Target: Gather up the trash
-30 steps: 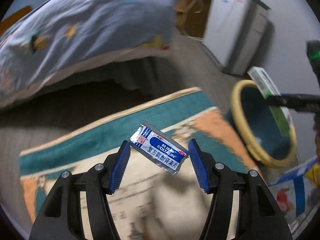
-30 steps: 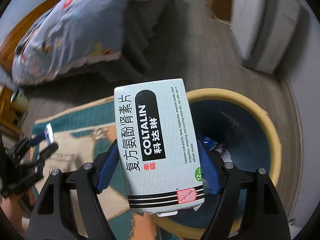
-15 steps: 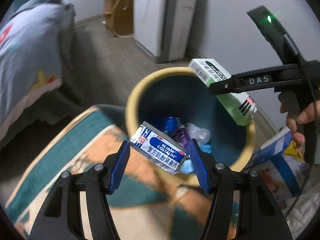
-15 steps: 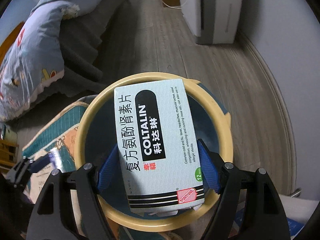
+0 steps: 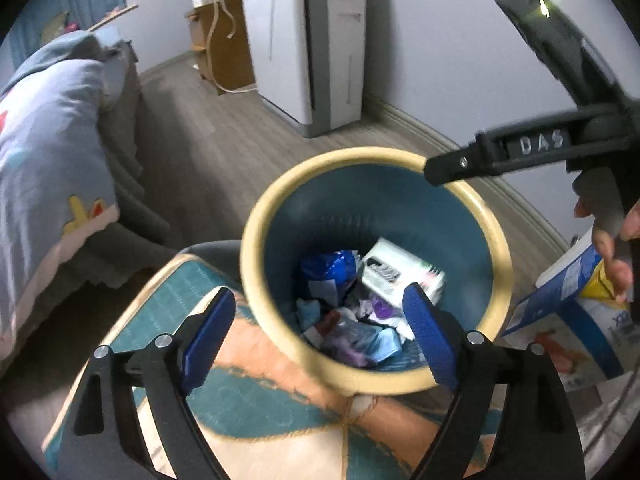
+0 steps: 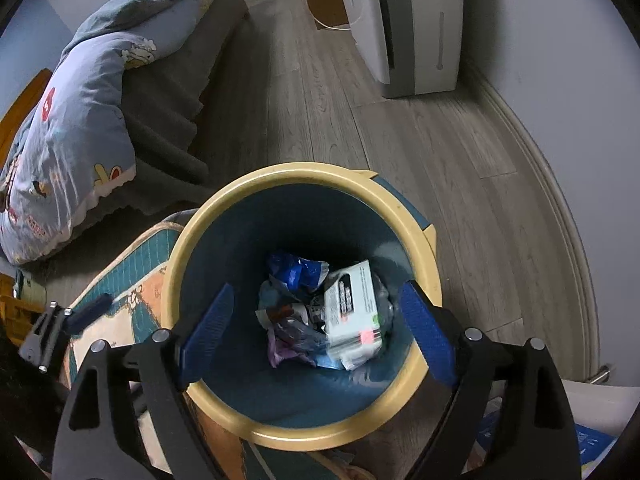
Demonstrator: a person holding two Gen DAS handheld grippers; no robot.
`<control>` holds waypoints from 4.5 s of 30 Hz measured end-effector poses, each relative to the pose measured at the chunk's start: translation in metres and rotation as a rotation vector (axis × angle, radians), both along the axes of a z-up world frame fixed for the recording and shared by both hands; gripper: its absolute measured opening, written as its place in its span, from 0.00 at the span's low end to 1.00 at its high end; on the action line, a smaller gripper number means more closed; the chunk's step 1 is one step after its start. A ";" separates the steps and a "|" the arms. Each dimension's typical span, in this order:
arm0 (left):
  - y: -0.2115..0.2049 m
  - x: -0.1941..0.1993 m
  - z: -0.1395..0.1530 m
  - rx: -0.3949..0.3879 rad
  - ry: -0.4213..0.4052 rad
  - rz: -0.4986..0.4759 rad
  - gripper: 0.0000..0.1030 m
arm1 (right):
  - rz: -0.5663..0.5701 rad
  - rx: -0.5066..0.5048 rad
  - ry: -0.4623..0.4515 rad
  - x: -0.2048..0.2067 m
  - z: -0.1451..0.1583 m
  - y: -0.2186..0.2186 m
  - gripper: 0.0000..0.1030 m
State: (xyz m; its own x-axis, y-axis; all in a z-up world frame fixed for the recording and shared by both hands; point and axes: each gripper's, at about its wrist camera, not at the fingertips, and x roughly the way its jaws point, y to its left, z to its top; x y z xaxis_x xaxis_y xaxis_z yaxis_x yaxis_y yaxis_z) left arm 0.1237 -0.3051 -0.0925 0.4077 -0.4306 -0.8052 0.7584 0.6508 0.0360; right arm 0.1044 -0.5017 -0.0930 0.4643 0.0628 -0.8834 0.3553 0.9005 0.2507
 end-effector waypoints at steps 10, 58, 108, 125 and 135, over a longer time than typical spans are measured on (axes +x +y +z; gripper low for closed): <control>0.055 -0.029 0.048 -0.060 0.016 0.121 0.93 | 0.017 -0.058 -0.041 -0.054 0.040 0.012 0.94; 0.077 -0.102 0.094 -0.050 -0.095 0.178 0.95 | 0.014 -0.196 -0.155 -0.152 0.089 0.076 0.94; 0.079 -0.109 0.098 -0.055 -0.103 0.179 0.95 | 0.020 -0.209 -0.154 -0.151 0.089 0.080 0.94; 0.081 -0.109 0.098 -0.054 -0.104 0.178 0.95 | 0.020 -0.210 -0.152 -0.151 0.089 0.080 0.94; 0.086 -0.111 0.104 -0.101 -0.098 0.157 0.95 | 0.020 -0.211 -0.152 -0.151 0.089 0.081 0.94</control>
State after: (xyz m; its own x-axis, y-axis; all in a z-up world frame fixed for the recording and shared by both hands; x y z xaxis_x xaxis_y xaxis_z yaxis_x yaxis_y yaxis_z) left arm 0.0127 -0.2188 0.0118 0.5505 -0.4324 -0.7141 0.6438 0.7645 0.0334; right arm -0.0468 -0.4208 -0.0041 0.5934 -0.1052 -0.7980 0.3095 0.9450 0.1056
